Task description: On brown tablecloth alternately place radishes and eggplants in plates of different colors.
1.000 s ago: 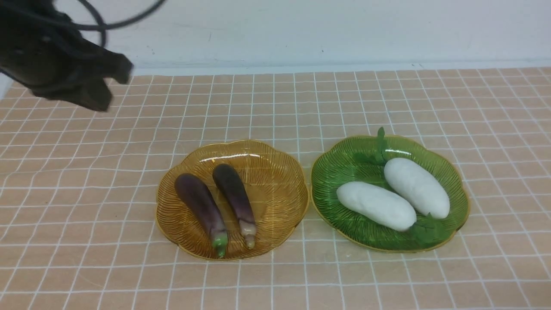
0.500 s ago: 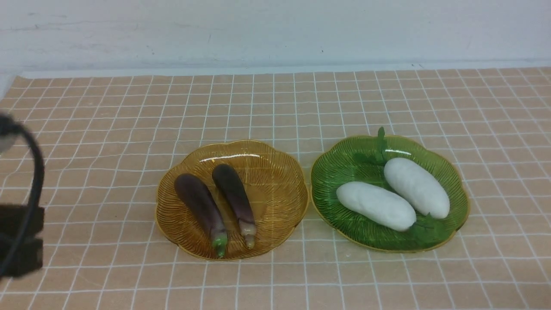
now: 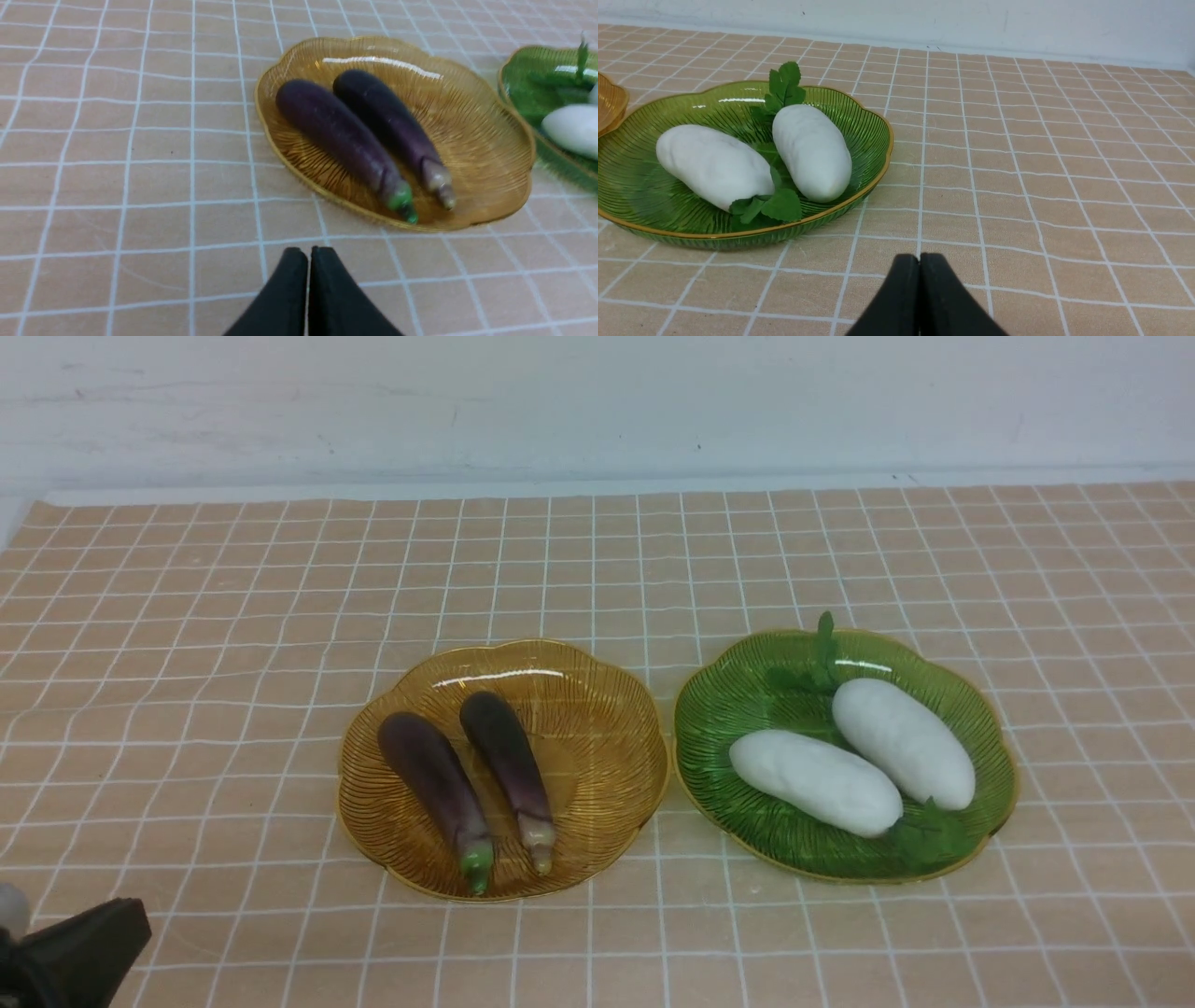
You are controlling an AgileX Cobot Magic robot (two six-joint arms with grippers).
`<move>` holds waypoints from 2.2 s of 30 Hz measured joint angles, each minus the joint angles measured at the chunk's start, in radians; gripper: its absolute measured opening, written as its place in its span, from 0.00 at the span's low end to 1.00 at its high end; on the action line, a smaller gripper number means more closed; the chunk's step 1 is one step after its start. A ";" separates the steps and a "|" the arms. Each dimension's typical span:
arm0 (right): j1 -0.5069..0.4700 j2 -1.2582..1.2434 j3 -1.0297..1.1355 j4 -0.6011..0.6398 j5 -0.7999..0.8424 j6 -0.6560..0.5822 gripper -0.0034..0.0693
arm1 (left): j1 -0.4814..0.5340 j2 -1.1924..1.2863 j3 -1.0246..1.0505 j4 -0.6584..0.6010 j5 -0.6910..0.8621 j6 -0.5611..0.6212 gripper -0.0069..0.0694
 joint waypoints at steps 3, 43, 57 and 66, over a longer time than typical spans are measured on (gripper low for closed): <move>0.000 0.000 0.000 0.000 0.000 -0.006 0.03 | 0.000 -0.004 0.023 0.035 -0.007 0.017 0.09; 0.000 0.000 0.000 0.000 0.000 -0.007 0.03 | 0.060 -0.376 0.242 0.250 -0.002 -0.026 0.09; 0.000 0.000 0.000 0.000 0.000 -0.007 0.03 | 0.060 -0.376 0.242 0.250 -0.002 -0.026 0.09; 0.000 0.000 0.000 0.000 0.000 -0.007 0.03 | 0.060 -0.376 0.242 0.250 -0.002 -0.026 0.09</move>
